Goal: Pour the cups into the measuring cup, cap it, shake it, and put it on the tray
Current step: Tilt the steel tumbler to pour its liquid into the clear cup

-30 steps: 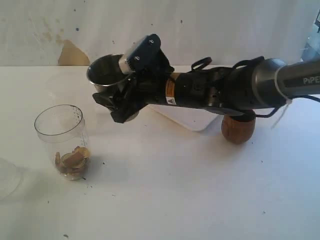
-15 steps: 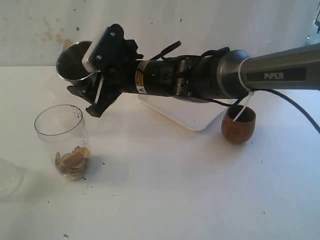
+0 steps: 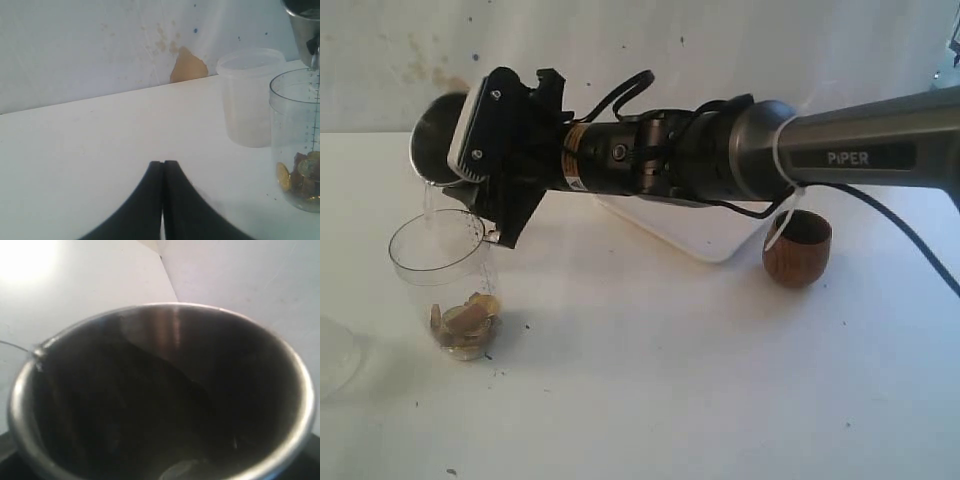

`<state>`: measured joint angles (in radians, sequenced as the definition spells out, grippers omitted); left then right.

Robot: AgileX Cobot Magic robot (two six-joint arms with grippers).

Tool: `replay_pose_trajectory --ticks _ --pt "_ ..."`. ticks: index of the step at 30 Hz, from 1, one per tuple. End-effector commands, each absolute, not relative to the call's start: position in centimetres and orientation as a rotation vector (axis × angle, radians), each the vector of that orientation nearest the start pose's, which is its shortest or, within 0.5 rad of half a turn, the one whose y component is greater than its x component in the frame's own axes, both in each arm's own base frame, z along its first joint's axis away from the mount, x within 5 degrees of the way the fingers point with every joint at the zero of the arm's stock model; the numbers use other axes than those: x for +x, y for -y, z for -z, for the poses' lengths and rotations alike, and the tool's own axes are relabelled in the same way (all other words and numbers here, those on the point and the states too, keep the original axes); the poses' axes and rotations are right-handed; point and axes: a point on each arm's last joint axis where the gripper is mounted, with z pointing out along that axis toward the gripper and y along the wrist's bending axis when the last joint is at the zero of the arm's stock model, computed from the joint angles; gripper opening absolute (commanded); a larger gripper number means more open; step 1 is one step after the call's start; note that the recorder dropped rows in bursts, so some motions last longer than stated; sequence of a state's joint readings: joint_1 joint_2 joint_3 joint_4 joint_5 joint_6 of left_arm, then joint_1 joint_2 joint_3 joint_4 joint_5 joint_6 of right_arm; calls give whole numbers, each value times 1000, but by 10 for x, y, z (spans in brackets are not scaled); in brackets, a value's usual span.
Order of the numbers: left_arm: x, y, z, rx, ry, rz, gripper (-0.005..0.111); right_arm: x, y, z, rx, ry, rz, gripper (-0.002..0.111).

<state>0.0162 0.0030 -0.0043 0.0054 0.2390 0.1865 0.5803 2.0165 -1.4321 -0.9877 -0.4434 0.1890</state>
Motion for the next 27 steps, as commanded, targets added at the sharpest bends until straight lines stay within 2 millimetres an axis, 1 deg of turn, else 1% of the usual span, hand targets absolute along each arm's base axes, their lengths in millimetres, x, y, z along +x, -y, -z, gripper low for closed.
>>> replay_pose_trajectory --ticks 1,13,19,27 --pt "55 -1 -192 153 -1712 -149 1 372 -290 -253 -1340 -1120 -158 0" --pt "55 -1 -192 153 -1712 -149 1 371 -291 -253 -1425 -1008 -41 0" --pt "55 -1 -192 153 -1712 -149 1 371 -291 -253 -1441 -986 -18 0" --pt "55 -1 -192 153 -1712 -149 1 375 -293 -266 -1427 -945 15 0"
